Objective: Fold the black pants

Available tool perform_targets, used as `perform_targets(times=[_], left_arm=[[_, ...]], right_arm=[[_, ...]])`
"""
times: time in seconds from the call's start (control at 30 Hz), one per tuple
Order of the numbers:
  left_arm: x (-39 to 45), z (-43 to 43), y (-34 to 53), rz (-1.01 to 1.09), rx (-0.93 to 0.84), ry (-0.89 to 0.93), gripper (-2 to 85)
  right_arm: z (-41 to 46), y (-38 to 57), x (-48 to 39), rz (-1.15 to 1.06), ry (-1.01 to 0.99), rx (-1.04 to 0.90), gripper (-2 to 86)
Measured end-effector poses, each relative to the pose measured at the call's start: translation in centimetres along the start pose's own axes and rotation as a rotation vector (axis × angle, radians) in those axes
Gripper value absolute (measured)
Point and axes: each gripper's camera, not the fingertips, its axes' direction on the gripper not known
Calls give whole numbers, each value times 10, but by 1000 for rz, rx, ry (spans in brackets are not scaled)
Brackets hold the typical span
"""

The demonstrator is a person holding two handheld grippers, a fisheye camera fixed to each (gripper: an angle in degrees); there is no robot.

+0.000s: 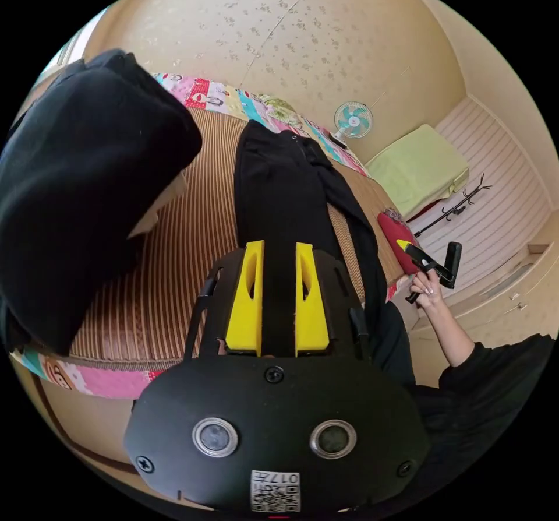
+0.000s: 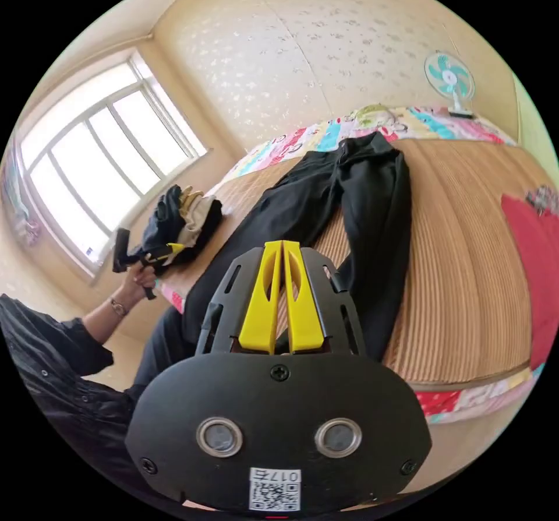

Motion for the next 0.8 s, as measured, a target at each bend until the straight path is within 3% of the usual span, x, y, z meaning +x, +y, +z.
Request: perform_targets(times=[0.1, 0.27, 0.37, 0.5, 0.7, 0.8], left_arm=[[14, 0, 36, 17, -80, -72, 88], [30, 2, 63, -9, -152, -189, 113], [32, -6, 57, -70, -139, -167, 134], [38, -35, 43, -98, -57, -283, 144], [18, -25, 28, -111, -175, -111, 146], [18, -26, 22, -136, -204, -214, 109]], right_arm=[[16, 53, 6, -3, -84, -33, 7], [52, 106, 6, -15, -22, -147, 21], [73, 131, 11, -20, 22, -170, 29], [89, 161, 19, -27, -18, -153, 44], [95, 174, 30, -20, -123, -204, 51], [92, 184, 31, -15, -144, -203, 51]])
